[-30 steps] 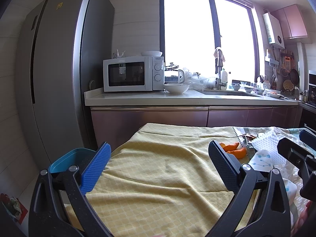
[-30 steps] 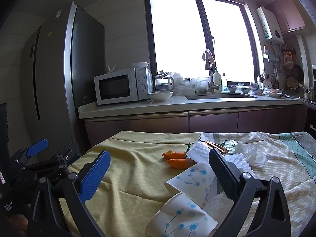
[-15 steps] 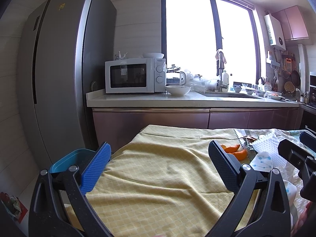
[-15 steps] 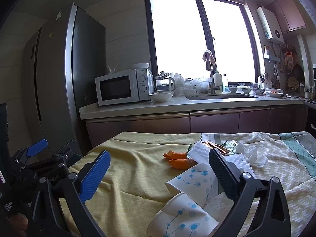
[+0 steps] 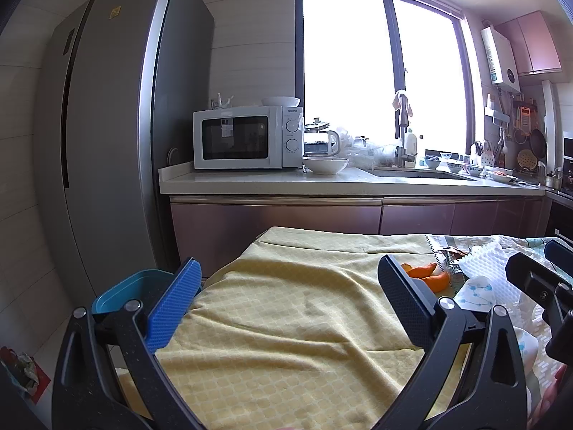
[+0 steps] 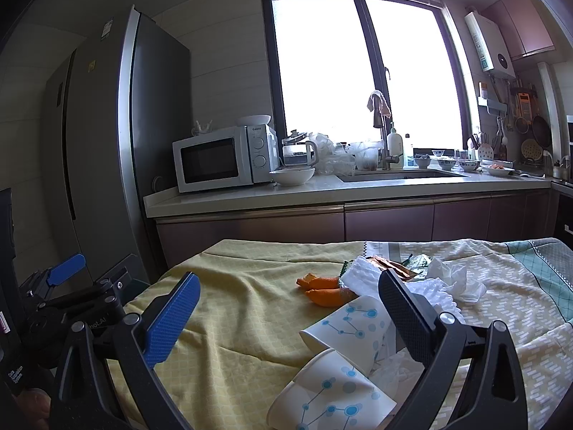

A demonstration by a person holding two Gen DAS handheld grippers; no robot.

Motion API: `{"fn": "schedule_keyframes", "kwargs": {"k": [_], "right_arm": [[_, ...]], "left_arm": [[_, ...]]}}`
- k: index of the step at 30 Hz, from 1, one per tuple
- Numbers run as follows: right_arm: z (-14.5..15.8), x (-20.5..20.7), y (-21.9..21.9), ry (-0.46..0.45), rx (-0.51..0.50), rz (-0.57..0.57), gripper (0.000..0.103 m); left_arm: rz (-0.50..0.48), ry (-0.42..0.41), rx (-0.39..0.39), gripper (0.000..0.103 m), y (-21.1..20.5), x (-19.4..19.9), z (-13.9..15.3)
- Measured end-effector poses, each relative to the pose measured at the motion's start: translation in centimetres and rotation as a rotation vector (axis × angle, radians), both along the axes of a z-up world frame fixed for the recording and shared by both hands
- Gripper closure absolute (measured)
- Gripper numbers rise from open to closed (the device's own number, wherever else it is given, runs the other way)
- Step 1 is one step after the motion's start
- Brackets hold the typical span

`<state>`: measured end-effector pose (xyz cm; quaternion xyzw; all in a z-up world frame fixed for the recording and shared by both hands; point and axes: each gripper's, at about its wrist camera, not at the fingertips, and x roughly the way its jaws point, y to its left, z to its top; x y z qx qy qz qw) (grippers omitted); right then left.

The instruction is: Collect trash

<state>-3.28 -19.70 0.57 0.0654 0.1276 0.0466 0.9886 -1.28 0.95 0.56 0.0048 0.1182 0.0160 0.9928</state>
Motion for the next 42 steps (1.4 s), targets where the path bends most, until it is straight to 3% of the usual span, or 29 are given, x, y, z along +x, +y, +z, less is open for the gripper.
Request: {"fn": "schedule_keyframes", "kwargs": {"k": [42], "right_arm": [[-0.3,0.04,-0.06,0.005,0.008,0.012,0.007]], "left_arm": [[0.009,0.009,-0.006,0.006,0.42,-0.13,-0.32]]}}
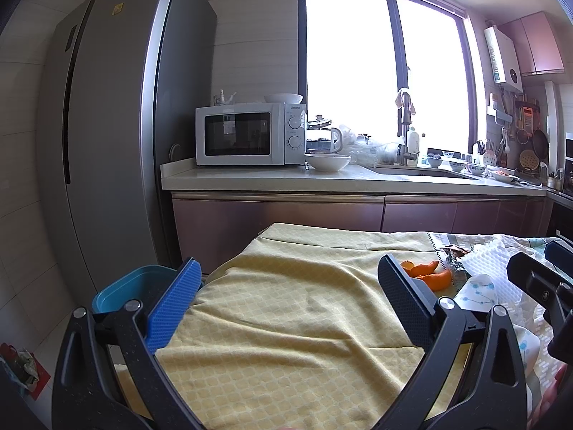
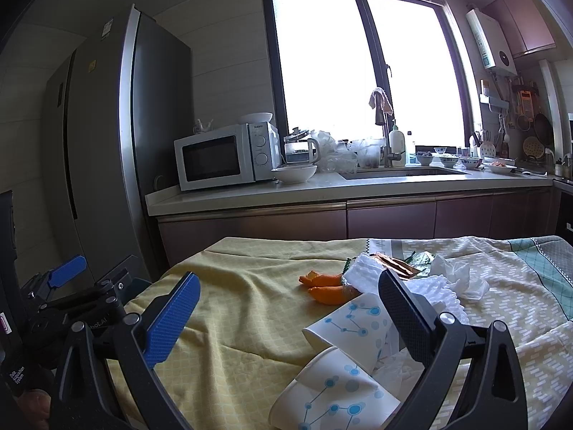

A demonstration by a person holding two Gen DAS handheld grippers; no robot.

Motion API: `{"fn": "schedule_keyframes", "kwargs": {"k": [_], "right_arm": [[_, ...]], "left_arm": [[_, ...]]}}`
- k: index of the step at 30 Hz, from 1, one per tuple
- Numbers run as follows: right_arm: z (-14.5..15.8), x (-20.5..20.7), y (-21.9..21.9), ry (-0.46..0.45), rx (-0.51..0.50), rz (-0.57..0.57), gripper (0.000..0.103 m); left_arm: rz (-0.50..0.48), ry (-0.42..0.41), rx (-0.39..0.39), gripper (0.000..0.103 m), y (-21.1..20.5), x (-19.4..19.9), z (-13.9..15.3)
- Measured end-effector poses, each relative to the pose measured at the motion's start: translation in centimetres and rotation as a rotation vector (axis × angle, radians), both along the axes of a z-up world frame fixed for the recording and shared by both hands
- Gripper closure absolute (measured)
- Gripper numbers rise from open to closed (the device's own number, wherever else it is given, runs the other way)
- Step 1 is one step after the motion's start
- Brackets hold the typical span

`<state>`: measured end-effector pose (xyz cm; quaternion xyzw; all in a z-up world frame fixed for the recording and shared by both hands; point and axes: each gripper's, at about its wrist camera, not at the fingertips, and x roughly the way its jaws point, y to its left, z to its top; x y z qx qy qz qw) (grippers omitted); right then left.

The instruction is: Collect trash

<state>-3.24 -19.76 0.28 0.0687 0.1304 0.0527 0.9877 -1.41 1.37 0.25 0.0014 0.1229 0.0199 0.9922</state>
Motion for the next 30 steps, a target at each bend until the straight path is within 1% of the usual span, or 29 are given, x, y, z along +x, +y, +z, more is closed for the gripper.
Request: {"fn": "schedule_keyframes", "kwargs": {"k": [20,26,30], "right_arm": [[0.0,0.2,-0.3,0.013,0.006,0.016,0.007],[0.1,0.2,-0.8,0.015,0.007,0.012,0.007],[0.1,-0.1,-1.5,0.013,-0.006,-0.002,0.007]], "left_arm": [[-0.013,0.012,0.006,0.006,-0.7,0.4,-0.3],[-0.027,0.021,0.01,0.006,-1.1,0.5,-0.4],[-0.056,0.035,0.011,0.006,-1.3,0.6,-0.5]]}}
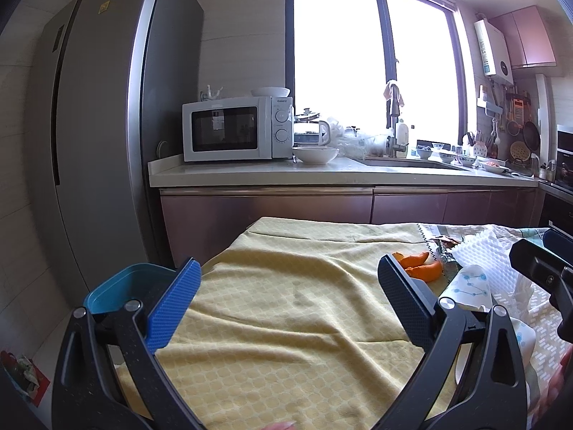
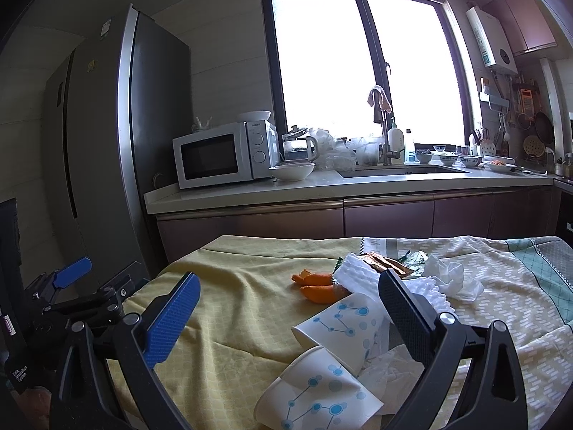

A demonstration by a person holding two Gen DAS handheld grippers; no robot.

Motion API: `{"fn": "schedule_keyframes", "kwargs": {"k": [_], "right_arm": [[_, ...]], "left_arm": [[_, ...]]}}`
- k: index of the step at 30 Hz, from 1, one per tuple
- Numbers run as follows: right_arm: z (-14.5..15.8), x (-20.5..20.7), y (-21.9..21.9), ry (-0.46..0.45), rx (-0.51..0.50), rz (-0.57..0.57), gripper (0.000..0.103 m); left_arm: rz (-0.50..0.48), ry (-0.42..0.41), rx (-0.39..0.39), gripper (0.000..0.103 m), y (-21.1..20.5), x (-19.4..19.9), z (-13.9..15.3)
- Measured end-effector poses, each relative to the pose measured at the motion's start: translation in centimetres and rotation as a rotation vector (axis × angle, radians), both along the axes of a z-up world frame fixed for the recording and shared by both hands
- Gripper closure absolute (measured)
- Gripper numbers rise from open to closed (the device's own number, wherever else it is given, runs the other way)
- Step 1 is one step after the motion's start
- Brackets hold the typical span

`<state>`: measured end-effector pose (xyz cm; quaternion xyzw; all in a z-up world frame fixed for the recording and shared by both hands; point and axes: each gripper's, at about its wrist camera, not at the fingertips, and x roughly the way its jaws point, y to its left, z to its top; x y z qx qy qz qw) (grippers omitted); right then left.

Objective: Collect trash
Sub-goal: 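Grasp the white tissue with the right tool while the left tool grasps a paper cup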

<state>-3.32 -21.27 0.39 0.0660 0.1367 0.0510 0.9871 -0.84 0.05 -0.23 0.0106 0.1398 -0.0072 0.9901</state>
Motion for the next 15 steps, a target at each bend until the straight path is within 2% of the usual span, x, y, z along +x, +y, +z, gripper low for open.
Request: {"fn": "schedule_keyframes", "kwargs": {"k": [7,13,15], "right_arm": [[-1.5,0.0,-3.1,0.072,0.037,-0.053,0.007],[-3.4,-0.6,-5.5,0.141,0.055,-0.088,0.007],[-4.0,-0.6,-6.3,0.17,0.068,-0.097,0.01]], "left_arm": [[-0.15,0.05,0.009,0.006,-1.7,0.0,-0.6],[-0.397,0.114,0.018,0.006,-5.1,-0.4,-1.7],[-0.478,0.134,0.031,0.006,-6.5,-0.6,-2.4]]}}
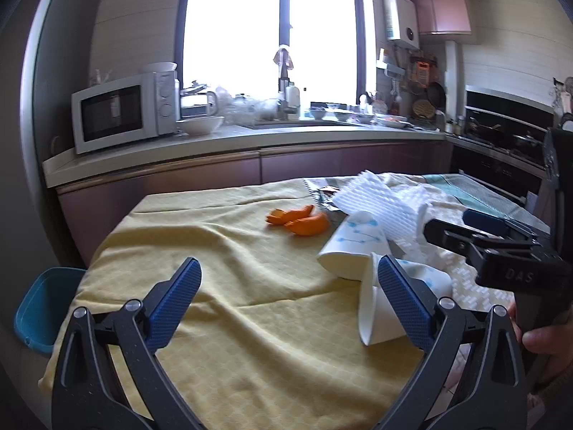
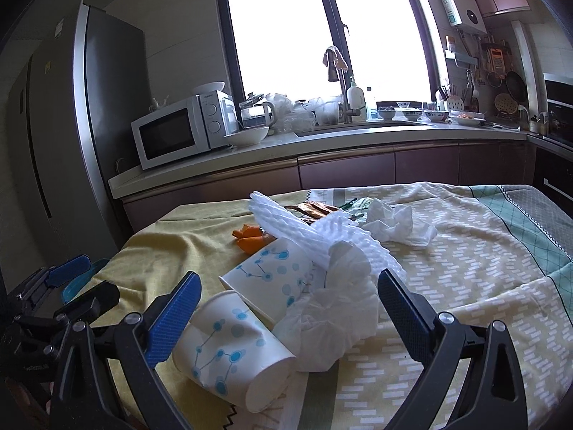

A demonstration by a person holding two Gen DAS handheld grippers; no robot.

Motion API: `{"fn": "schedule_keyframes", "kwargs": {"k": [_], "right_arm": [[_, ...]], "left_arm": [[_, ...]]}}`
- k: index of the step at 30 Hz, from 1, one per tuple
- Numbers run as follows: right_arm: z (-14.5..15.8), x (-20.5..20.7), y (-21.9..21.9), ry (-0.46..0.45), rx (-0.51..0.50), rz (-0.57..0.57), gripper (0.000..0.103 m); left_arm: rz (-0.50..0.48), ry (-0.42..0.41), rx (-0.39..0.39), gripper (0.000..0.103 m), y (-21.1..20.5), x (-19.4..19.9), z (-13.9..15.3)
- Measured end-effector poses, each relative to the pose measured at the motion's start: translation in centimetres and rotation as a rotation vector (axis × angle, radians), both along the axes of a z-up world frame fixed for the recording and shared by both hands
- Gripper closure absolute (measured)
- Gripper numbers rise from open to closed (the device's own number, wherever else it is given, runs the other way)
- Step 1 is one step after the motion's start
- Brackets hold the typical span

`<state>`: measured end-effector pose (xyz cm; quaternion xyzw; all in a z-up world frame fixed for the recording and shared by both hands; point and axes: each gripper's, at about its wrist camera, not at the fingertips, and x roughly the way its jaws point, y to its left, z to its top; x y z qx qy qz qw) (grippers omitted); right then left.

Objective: Collect trash
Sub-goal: 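Grasp the white tissue with the right tool while the left tool grasps a paper cup, then carry tissue and cup to the teal bin and release both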

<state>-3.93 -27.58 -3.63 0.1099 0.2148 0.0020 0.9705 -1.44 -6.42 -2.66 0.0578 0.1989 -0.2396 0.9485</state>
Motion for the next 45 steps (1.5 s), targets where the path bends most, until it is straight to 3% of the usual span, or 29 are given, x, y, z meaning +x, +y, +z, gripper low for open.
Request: {"fn": "schedule_keyframes", "kwargs": {"k": [6,10,11,13,15,17,19,26,29,34,45], "right_arm": [[-2.1,0.9,-2.5,0.099,0.093,-0.009,0.022],[-3.3,1.9,-2.9,0.154,0.137,0.003,0.03],[-3.5,2.1,-2.9,0.165,0.144,0.003,0.035],[-4.0,2.4,-2.8,0.181,0.152,0.019,0.045],[-4.2,2.4,-2.7,0.182,0.167,0.039,0.055],[-4.2,2.3,-2.8,0.182,0.176,0.051,0.075],[-4.1,2.2,-2.7,0.18,0.172,0.061,0.083],[-1.6,0.3,-1.5,0.106,0.157,0.121,0.088],[0.1,0.0,-0.2,0.073,0.136,0.172,0.088],[2.3,1.2,4.2,0.041,0.109,0.315,0.088],[4.3,9.3,14.7,0.029,0.069,0.685,0.087]], "left_arm": [[-0.233,0.121,0.009,0.022,-3.9,0.6,-2.4],[-0.311,0.234,-0.007,0.048,-5.5,1.9,-4.4],[-0.319,0.262,-0.016,0.06,-5.4,2.4,-4.8],[-0.332,0.301,-0.04,0.073,-5.4,2.9,-5.4],[-0.337,0.311,-0.068,0.078,-5.2,3.0,-5.4],[-0.345,0.308,-0.081,0.087,-4.8,3.0,-5.2],[-0.353,0.305,-0.095,0.093,-4.3,2.8,-4.7],[-0.344,0.263,-0.134,0.099,-0.8,1.1,-2.1],[-0.308,0.23,-0.147,0.099,1.7,0.3,-0.7],[-0.166,0.16,-0.159,0.099,7.3,-0.3,1.5],[0.297,0.09,-0.156,0.099,23.2,2.1,4.4]]}}
